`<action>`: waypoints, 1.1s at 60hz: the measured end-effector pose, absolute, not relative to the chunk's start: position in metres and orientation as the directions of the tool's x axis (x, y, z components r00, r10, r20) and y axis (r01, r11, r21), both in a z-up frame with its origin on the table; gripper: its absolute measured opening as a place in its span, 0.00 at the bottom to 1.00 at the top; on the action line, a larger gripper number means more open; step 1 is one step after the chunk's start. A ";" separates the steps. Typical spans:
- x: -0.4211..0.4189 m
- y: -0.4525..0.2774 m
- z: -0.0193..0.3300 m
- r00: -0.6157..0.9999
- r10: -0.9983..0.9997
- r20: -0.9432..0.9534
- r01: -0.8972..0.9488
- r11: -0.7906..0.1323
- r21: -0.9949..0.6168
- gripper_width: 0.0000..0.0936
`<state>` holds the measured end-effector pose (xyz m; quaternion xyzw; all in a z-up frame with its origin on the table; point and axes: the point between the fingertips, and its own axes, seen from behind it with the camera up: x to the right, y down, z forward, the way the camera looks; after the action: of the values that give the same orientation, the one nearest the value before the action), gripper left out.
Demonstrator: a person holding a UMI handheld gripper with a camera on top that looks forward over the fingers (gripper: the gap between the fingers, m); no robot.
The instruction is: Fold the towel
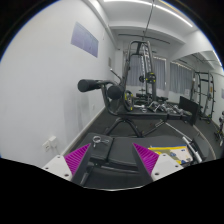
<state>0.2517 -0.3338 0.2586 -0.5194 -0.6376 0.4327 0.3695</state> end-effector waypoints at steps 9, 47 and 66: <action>0.223 -0.296 0.241 -0.111 0.993 0.028 0.374 0.068 -0.925 0.91; 0.101 -0.141 0.129 0.099 0.987 0.123 0.493 0.058 -0.868 0.91; 0.025 -0.118 0.031 0.054 0.988 0.144 0.555 0.090 -0.827 0.91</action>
<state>0.0246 -0.1177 0.0310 -0.6140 -0.6284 0.2792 0.3875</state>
